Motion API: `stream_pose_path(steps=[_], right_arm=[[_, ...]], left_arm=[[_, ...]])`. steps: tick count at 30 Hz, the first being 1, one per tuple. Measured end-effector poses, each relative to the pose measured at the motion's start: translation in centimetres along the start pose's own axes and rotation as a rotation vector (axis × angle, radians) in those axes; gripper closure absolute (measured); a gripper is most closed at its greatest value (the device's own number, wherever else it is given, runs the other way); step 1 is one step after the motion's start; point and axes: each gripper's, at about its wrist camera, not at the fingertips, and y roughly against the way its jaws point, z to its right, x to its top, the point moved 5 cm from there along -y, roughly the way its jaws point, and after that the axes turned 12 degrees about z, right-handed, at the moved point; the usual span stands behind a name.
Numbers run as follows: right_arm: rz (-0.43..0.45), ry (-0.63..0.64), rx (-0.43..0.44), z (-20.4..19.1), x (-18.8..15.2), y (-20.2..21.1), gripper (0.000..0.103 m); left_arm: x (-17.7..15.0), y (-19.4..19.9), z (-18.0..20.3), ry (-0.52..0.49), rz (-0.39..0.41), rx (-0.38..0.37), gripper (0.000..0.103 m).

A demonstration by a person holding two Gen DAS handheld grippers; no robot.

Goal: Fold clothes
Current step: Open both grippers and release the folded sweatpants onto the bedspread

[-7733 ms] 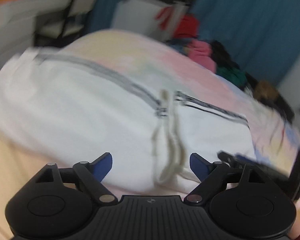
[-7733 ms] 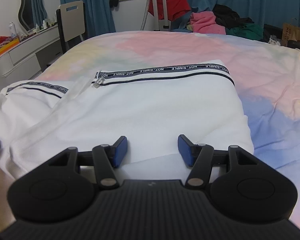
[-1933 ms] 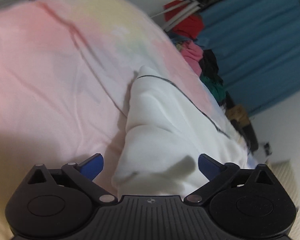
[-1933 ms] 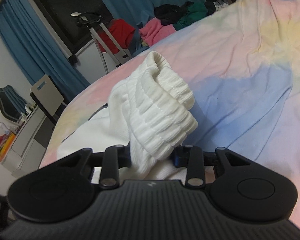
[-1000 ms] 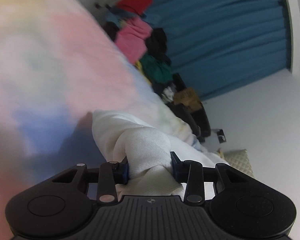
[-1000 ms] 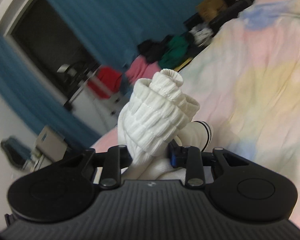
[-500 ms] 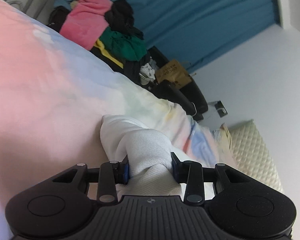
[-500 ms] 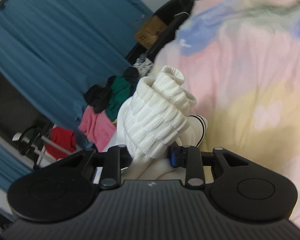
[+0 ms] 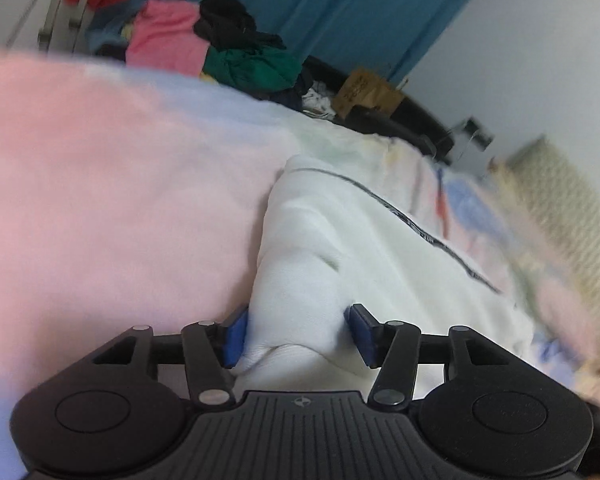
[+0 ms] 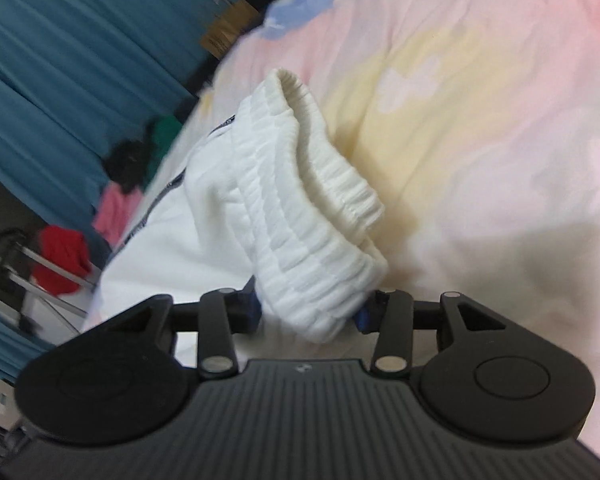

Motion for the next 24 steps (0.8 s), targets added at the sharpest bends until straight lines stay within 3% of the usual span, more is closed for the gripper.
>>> stream_pose_path(steps=[3, 9, 13, 17, 19, 24], right_arm=[[-0.023, 0.048, -0.051, -1.2, 1.5, 3.3, 0.056], [0.031, 0.209, 0.036, -4.0, 3.3, 11.7, 0.056], [0.088, 0.291, 0.092, -5.2, 4.2, 16.9, 0.054], [0.135, 0.379, 0.146, -7.2, 4.8, 20.3, 0.025], [0.16, 0.409, 0.185, -7.9, 4.6, 22.4, 0.016], [0.2, 0.488, 0.26, -8.8, 2.7, 26.8, 0.016]], left_arm=[[1.6, 3.6, 2.4, -0.068, 0.009, 0.023, 0.037], [4.1, 12.9, 8.7, -0.219, 0.098, 0.019, 0.021], [4.6, 18.7, 12.9, -0.306, 0.158, 0.009, 0.0], [3.8, 24.3, 15.9, -0.367, 0.208, 0.005, 0.0], [2.9, 26.6, 16.8, -0.395, 0.225, 0.014, 0.0], [0.0, 31.5, 17.6, -0.43, 0.259, 0.03, 0.0]])
